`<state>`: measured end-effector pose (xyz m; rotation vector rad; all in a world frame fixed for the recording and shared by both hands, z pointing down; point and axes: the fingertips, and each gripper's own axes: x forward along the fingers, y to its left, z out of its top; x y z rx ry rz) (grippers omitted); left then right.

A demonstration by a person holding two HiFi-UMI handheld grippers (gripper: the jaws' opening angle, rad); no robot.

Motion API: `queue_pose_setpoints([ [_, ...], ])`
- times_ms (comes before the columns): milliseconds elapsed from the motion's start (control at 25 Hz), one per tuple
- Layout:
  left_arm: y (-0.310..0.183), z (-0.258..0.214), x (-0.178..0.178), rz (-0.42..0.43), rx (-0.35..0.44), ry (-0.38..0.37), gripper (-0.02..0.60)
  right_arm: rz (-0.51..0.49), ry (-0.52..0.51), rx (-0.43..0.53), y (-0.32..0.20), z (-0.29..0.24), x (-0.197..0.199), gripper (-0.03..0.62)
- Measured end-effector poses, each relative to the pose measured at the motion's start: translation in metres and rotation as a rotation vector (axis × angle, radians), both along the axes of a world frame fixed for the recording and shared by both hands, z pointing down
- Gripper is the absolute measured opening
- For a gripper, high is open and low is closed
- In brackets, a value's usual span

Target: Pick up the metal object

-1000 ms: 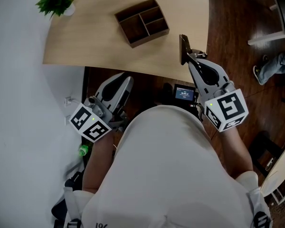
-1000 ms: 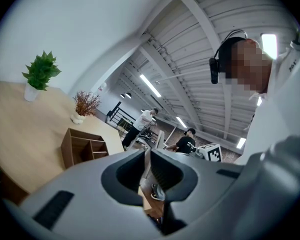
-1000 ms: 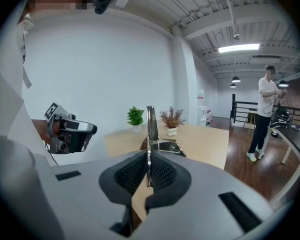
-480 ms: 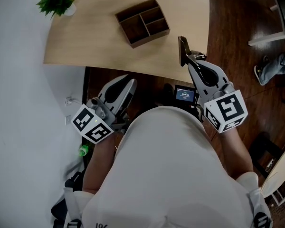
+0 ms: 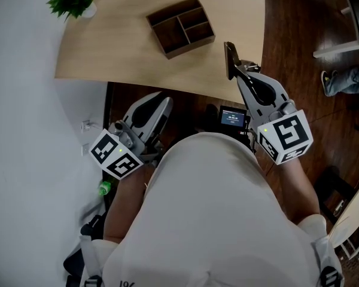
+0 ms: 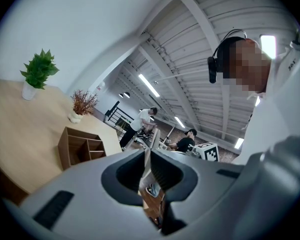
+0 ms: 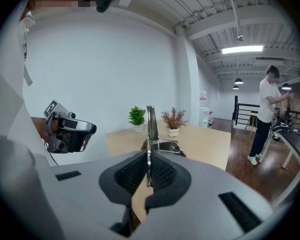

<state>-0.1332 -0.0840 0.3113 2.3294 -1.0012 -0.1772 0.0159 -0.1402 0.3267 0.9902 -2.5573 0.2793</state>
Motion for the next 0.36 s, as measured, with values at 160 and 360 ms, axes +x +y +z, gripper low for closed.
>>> queue_pose_setpoints([
  [160, 0.0002, -0.0001, -0.0006, -0.002, 0.001, 0.0, 0.017, 0.001, 0.005, 0.003, -0.0013, -0.0001, 0.0011, 0.005],
  [360, -0.0003, -0.0012, -0.0042, -0.013, 0.006, -0.003, 0.017, -0.001, 0.007, 0.011, -0.0041, -0.0011, 0.0018, 0.005],
])
